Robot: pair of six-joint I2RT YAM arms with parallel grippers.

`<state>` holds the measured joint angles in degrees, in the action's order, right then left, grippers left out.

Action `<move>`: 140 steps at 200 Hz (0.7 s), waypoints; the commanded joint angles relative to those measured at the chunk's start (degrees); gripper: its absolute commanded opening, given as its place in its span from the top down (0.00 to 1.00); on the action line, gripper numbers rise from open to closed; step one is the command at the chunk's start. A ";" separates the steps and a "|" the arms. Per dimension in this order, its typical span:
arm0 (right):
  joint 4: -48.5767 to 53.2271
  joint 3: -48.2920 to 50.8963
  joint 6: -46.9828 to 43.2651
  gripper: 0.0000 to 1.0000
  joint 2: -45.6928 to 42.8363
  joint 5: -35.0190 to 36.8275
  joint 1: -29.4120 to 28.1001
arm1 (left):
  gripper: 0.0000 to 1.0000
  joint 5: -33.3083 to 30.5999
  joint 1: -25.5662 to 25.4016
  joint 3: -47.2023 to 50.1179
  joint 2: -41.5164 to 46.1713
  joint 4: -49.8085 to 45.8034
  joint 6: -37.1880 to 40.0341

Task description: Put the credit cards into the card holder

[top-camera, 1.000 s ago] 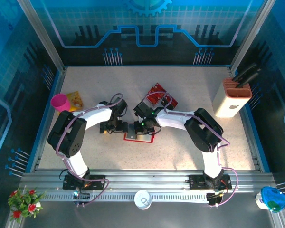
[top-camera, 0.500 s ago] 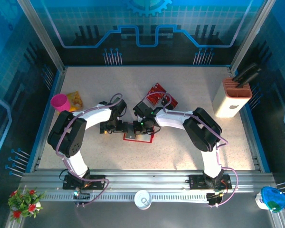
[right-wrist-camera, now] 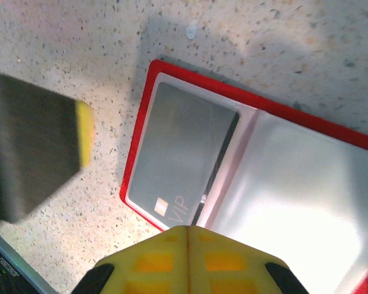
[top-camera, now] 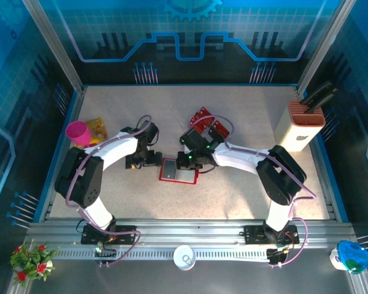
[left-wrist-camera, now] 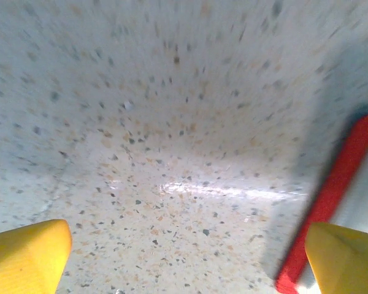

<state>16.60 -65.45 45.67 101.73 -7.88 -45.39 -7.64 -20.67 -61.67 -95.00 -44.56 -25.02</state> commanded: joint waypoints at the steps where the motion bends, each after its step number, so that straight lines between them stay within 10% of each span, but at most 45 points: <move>1: -0.12 3.09 1.03 0.92 -2.28 3.12 0.50 | 0.01 3.43 0.36 -3.83 4.21 -2.55 1.59; 140: 0.01 7.56 -3.07 0.97 -0.40 6.66 5.47 | 0.01 11.08 -11.12 -2.24 0.96 5.01 -0.91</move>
<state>15.94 -57.25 44.53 100.09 -1.69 -40.77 2.46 -30.28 -65.32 -92.33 -41.23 -25.56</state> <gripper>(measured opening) 0.058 0.992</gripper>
